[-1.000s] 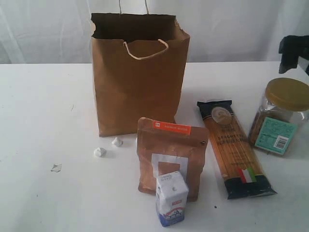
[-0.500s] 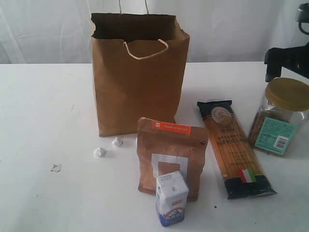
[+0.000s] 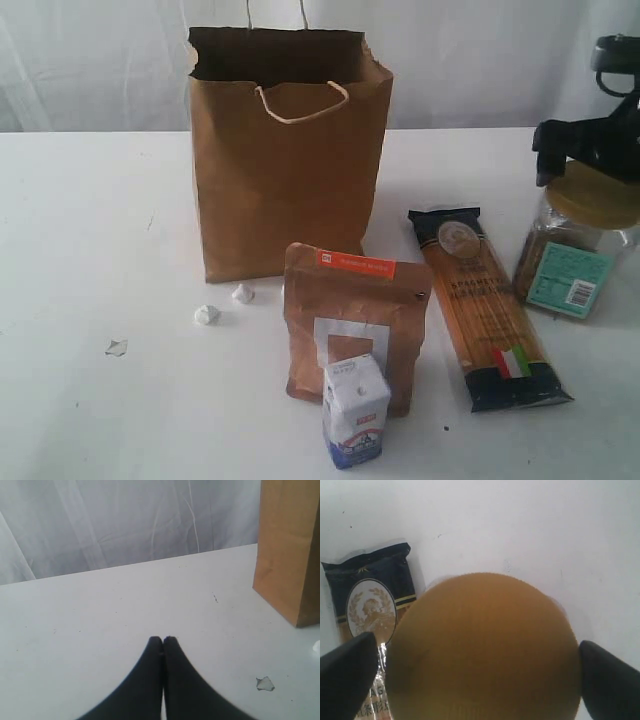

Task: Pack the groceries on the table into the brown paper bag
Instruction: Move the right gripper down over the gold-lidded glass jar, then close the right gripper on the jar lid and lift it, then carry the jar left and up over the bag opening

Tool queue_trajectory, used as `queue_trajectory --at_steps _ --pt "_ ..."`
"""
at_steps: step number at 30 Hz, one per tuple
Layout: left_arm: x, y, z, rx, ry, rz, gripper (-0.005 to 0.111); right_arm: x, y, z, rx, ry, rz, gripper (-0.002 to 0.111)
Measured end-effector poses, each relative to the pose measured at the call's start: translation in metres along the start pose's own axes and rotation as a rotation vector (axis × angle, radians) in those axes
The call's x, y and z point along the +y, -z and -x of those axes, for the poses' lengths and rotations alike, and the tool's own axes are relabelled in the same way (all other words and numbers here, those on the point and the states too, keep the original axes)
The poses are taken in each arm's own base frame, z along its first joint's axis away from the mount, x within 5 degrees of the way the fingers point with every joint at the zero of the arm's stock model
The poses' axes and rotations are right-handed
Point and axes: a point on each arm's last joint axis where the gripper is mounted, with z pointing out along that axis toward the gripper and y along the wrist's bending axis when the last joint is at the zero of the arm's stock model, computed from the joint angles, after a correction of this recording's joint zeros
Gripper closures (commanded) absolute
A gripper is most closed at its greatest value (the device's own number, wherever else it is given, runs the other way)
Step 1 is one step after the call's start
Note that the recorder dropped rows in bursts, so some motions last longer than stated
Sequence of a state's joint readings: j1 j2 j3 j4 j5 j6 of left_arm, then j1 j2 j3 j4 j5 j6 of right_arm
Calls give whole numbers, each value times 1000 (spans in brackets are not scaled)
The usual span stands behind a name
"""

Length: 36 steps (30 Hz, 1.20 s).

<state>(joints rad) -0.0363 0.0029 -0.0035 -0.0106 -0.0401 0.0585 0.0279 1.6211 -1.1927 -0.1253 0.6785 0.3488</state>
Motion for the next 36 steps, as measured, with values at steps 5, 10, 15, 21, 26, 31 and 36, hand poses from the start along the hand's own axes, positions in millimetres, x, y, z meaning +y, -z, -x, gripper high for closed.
queue_trajectory --at_steps 5,10,15,21,26,31,36 --pt "0 0 0 0 0 0 107 0 -11 -2 26 4 -8 6" --pt "0 0 0 0 0 0 107 1 -18 -2 24 7 -6 7" --pt "0 0 0 0 0 0 107 1 -19 -1 17 7 -3 26" --pt "0 0 0 0 0 0 107 1 -19 -1 15 17 -2 86" --pt "0 0 0 0 0 0 107 1 -15 0 13 67 -2 108" --pt "0 0 0 0 0 0 107 1 16 7 -86 75 23 108" --pt "0 0 0 0 0 0 107 0 68 13 -244 75 71 108"
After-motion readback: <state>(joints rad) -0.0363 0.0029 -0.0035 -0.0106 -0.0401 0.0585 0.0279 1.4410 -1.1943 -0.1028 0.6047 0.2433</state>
